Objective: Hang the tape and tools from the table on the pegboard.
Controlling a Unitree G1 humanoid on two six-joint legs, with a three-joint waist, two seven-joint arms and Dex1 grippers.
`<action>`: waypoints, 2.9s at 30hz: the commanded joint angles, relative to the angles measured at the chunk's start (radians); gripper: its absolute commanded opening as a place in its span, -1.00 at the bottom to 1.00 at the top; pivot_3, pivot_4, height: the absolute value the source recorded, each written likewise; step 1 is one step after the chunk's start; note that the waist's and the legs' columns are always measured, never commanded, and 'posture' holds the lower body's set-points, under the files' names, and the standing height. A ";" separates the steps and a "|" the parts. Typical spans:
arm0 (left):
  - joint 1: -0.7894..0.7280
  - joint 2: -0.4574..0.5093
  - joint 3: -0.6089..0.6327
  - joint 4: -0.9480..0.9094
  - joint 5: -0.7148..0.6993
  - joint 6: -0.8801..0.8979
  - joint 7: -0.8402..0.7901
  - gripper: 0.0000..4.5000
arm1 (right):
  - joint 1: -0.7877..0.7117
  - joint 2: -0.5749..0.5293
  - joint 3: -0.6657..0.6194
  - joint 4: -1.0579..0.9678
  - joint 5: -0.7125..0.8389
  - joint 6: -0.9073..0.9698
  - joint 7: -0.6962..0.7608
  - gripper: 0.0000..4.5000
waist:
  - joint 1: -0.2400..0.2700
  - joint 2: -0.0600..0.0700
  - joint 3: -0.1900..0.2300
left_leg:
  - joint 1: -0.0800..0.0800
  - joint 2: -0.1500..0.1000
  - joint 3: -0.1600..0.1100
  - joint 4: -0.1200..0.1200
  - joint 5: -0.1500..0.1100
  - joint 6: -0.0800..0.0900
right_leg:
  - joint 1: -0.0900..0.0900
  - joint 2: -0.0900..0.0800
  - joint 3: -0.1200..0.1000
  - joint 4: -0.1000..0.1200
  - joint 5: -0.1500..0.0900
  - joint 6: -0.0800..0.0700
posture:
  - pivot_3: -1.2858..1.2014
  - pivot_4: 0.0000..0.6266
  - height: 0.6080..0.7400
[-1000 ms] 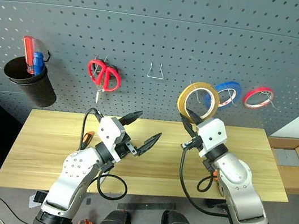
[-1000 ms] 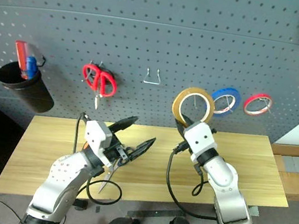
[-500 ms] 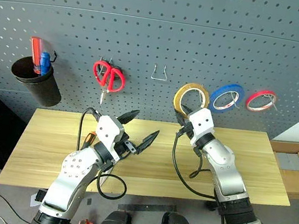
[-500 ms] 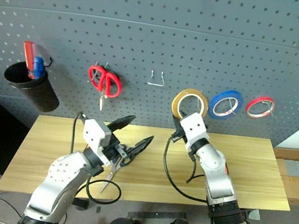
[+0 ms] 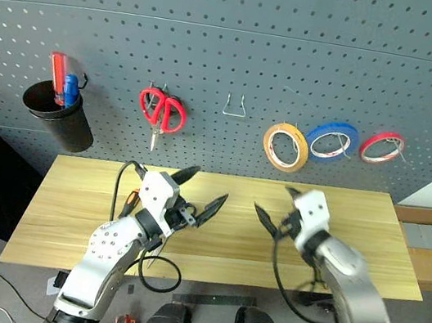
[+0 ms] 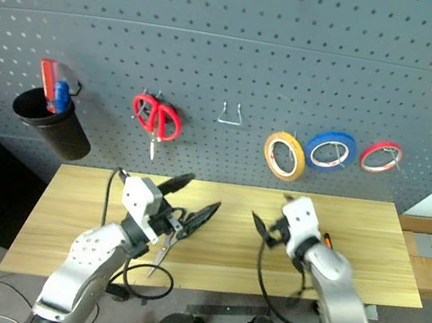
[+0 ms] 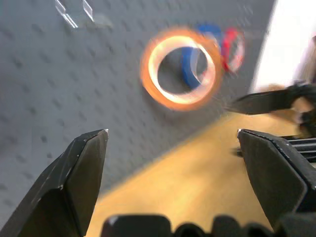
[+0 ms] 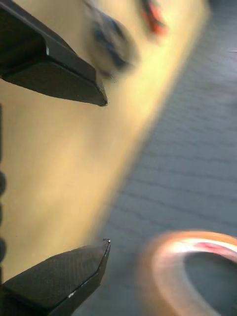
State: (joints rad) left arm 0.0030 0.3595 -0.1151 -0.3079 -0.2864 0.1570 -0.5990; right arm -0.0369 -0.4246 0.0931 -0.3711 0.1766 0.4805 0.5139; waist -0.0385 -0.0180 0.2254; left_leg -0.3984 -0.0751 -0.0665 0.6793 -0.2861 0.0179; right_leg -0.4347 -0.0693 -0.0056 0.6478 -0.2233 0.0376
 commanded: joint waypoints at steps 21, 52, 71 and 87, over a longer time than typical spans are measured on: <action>0.143 0.129 -0.085 -0.160 -0.044 0.181 -0.125 1.00 | -0.072 0.028 -0.167 0.129 0.034 0.515 -0.271 0.99 | -0.018 0.004 0.048 | 0.011 0.001 -0.001 -0.002 -0.002 0.006 | 0.013 -0.002 -0.002 -0.003 -0.004 -0.003 | -0.05 0.04 1.00; 0.136 0.120 -0.067 -0.232 -0.093 0.236 -0.110 1.00 | -0.176 0.045 -0.167 0.372 -0.009 0.528 -0.324 -0.05 | -0.015 0.005 0.074 | 0.005 0.001 -0.003 -0.002 -0.002 0.005 | 0.009 -0.001 -0.004 -0.004 -0.004 -0.001 | -0.03 0.07 1.00; -0.081 0.012 0.143 -0.128 -0.059 0.007 0.020 1.00 | -0.380 0.070 -0.246 -0.151 0.690 0.424 0.204 -0.05 | 0.006 0.004 0.070 | -0.002 0.000 -0.004 -0.001 0.002 -0.001 | 0.001 -0.001 -0.005 -0.004 0.000 0.003 | 0.00 -0.24 1.00; -0.147 -0.011 0.207 -0.256 -0.045 -0.025 0.130 1.00 | -0.822 0.211 -0.057 0.189 0.338 0.004 0.087 -0.05 | 0.020 -0.006 0.044 | -0.010 -0.001 -0.003 -0.001 0.006 -0.008 | -0.010 -0.001 -0.005 -0.001 0.001 0.002 | 0.07 -0.48 1.00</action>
State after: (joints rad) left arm -0.1470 0.3515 0.0847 -0.5097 -0.3414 0.1650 -0.4849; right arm -0.8219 -0.2234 0.0281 -0.1814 0.5578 0.5740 0.6055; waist -0.0183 -0.0240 0.2691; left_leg -0.4079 -0.0762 -0.0692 0.6787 -0.2802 0.0099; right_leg -0.4449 -0.0705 -0.0108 0.6470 -0.2222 0.0392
